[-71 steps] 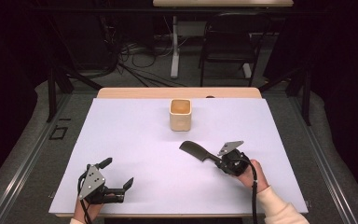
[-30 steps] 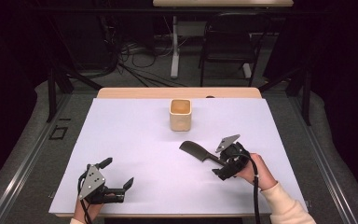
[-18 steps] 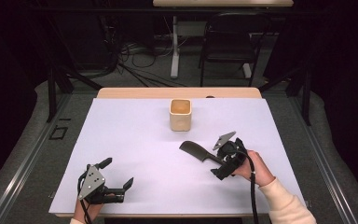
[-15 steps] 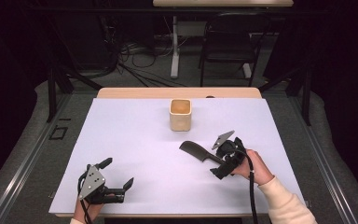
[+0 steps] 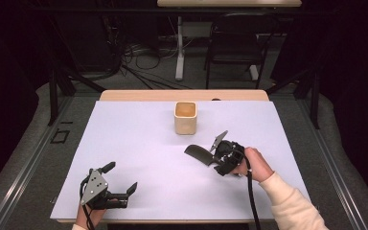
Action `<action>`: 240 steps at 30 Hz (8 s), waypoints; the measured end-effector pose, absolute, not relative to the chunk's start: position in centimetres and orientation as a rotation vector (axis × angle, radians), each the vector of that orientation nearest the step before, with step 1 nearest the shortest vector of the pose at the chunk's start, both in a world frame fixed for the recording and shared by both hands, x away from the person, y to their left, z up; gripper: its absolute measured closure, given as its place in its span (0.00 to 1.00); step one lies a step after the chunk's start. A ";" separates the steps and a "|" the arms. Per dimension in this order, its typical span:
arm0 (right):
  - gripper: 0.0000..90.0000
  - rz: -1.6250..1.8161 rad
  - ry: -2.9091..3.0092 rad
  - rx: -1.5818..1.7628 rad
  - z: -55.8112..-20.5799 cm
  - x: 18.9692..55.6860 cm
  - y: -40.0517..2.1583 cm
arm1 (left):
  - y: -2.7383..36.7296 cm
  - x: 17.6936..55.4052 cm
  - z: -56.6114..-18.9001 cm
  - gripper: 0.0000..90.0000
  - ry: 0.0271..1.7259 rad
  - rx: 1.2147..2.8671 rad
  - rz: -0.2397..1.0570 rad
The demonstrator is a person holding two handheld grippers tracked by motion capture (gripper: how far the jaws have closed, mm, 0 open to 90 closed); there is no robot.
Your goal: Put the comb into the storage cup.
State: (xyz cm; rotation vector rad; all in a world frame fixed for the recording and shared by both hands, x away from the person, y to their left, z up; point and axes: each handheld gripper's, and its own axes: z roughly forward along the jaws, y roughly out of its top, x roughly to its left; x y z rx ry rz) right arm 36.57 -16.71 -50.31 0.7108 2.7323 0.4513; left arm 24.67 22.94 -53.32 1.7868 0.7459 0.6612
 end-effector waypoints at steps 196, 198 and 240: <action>0.80 1.068 2.376 0.948 -46.3 37.8 -20.5 | 23.0 24.7 -53.3 0.01 0.763 1.774 0.684; 0.80 1.072 2.367 0.944 -46.3 37.9 -20.5 | 23.0 24.7 -53.3 0.01 0.765 1.774 0.683; 0.80 1.118 2.269 0.944 -45.3 40.2 -19.2 | 23.1 24.7 -53.3 0.01 0.765 1.765 0.683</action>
